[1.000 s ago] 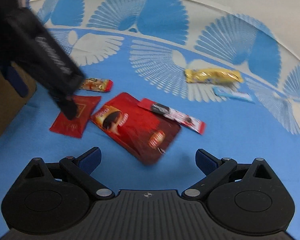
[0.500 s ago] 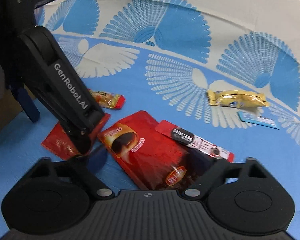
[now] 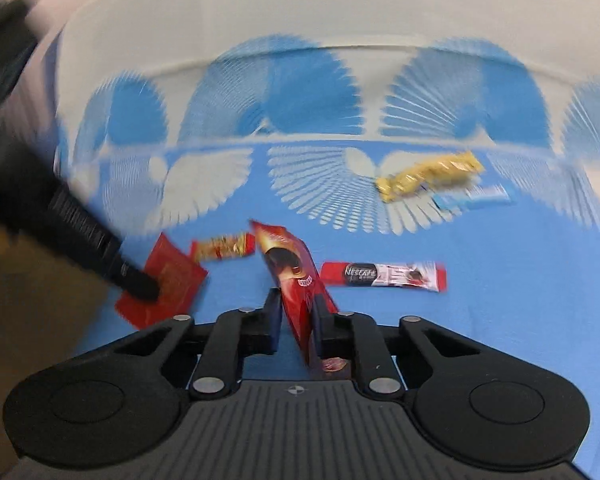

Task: Organize snacks
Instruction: 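Lift the red packet with the left tool while the right tool carries the coffee pouch to the box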

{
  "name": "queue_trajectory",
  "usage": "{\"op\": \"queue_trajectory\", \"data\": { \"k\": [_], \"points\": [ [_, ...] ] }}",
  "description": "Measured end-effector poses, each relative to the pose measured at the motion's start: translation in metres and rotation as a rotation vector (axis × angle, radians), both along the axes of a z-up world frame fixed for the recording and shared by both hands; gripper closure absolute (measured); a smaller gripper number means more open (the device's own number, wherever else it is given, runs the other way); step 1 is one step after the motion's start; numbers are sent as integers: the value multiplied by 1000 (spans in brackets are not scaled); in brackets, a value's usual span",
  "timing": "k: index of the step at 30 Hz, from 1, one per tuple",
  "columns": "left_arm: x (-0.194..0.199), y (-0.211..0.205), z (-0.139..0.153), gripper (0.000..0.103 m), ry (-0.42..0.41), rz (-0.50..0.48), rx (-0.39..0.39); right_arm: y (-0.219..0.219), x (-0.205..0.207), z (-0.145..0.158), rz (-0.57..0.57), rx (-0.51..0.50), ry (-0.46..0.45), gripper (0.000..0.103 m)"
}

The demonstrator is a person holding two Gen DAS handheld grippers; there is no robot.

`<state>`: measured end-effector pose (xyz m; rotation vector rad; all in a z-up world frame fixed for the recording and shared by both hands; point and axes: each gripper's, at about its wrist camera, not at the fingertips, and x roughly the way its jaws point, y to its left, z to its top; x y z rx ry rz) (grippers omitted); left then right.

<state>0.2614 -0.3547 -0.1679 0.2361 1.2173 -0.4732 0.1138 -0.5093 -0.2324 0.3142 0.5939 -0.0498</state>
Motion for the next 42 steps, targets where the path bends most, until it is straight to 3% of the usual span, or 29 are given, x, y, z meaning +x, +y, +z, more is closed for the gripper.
{"op": "queue_trajectory", "data": {
  "k": [4, 8, 11, 15, 18, 22, 30, 36, 42],
  "points": [
    [-21, 12, 16, 99, 9, -39, -35, -7, -29, 13, -95, 170, 51, 93],
    [-37, 22, 22, 99, 5, -58, -40, -7, -51, 15, -177, 254, 133, 93],
    [-43, 29, 22, 99, 17, -61, -44, 0, -54, 7, -222, 221, 207, 93],
    [-46, 34, 20, 99, 31, -59, -37, 6, -46, 3, -217, 162, 221, 91],
    [-47, 36, 24, 99, 38, -61, -47, 7, -33, -10, -227, 137, 314, 89],
    [-55, 42, 40, 99, 11, -77, -65, 14, -41, 2, -257, 113, 273, 92],
    [-89, 67, 84, 99, -62, -89, -88, 45, -91, 69, -260, 131, 146, 92],
    [-125, 109, 128, 99, -141, -77, -98, 99, -139, 122, -227, 178, 55, 92],
    [-161, 173, 164, 99, -196, -42, -98, 157, -166, 156, -154, 209, 21, 92]
  ]
}}
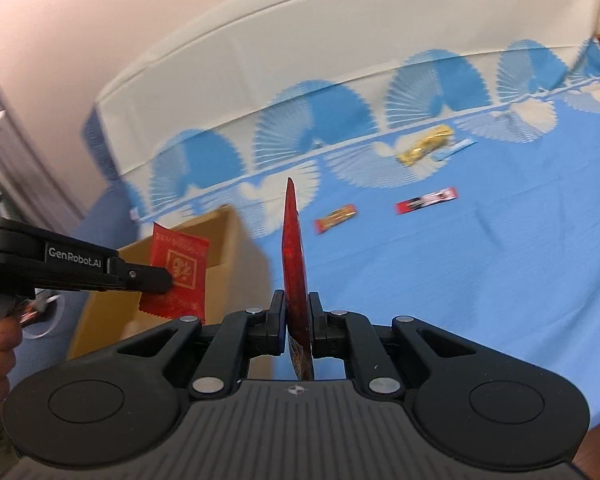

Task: Organize snacks
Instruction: 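Lift the red packet with the left tool while the right tool carries the coffee pouch to the box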

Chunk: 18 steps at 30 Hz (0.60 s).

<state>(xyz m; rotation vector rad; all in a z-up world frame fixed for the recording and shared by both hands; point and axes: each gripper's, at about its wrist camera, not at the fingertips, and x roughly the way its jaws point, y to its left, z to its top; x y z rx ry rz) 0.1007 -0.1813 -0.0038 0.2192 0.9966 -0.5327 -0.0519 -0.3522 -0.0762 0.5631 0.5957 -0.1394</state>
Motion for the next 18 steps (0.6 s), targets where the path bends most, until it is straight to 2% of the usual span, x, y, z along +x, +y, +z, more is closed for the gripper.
{"op": "queue_trajectory", "data": {
  "k": [9, 18],
  "points": [
    [-42, 101, 27, 99, -57, 94, -21, 82, -13, 24, 134, -14, -20, 92],
    [-41, 157, 27, 99, -62, 173, -46, 130, -3, 37, 223, -64, -6, 92]
  ]
}}
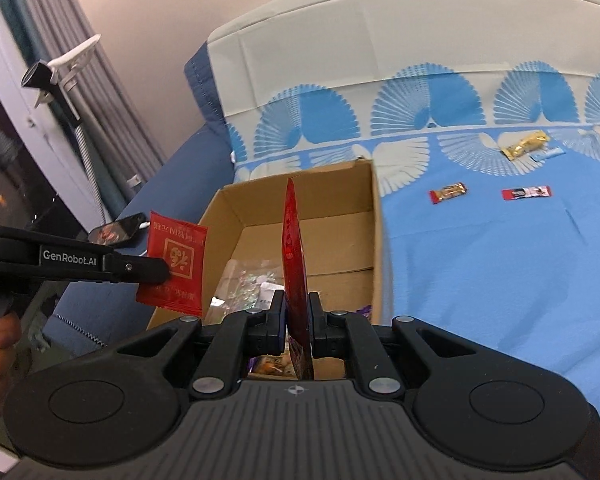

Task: Organize snacks
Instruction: 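Lift the red packet with the left tool while the right tool carries the coffee pouch to the box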

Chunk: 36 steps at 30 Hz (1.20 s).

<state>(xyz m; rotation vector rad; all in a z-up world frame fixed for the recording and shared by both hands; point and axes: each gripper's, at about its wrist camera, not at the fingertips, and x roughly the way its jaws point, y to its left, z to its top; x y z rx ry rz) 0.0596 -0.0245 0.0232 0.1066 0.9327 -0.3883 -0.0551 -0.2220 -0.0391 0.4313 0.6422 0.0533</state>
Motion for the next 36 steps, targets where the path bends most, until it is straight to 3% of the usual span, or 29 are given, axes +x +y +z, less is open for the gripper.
{"op": "queue_trajectory", "data": {
  "k": [13, 36],
  "points": [
    [34, 17, -24, 99, 44, 35, 9, 21, 42, -14, 42, -43, 65, 92],
    [93, -1, -80, 99, 128, 14, 86, 22, 106, -58, 40, -58, 165, 92]
  ]
}}
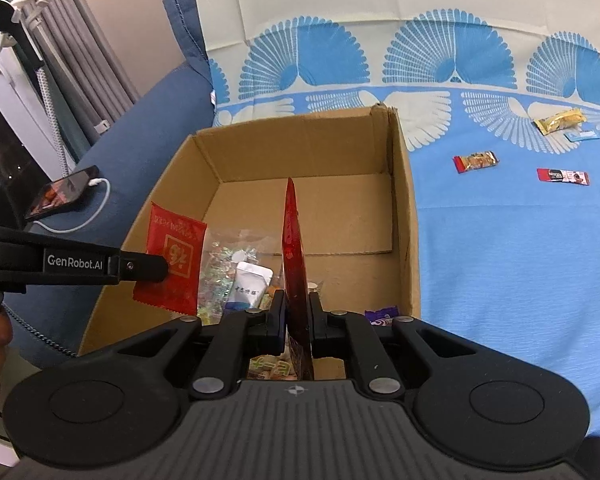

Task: Organize snacks
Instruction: 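Lift the red packet with the left tool while the right tool carries the coffee pouch to the box, then lower both red packets into the box and open both tools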

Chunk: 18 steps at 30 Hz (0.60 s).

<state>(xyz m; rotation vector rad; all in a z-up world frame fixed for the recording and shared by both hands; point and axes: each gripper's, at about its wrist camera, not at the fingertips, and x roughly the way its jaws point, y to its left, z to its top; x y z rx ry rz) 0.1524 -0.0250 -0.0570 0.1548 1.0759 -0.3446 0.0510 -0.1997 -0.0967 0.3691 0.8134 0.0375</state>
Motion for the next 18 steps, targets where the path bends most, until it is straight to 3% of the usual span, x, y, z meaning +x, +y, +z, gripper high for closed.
{"op": "queue_trajectory", "data": {
  "k": [12, 15, 16, 17, 18],
  "points": [
    [15, -9, -25, 99, 36, -1, 39, 3, 18, -16, 2, -19, 35, 92],
    [16, -10, -26, 96, 13, 2, 61, 3, 20, -15, 5, -17, 34, 88],
    [16, -9, -25, 82, 3, 9, 68, 4, 20, -14, 7, -21, 29, 88],
    [16, -7, -24, 43, 5, 19, 75, 4, 20, -13, 9, -23, 24, 76],
    [16, -5, -22, 20, 11, 32, 77, 4, 19, -11, 11, -21, 21, 55]
  ]
}}
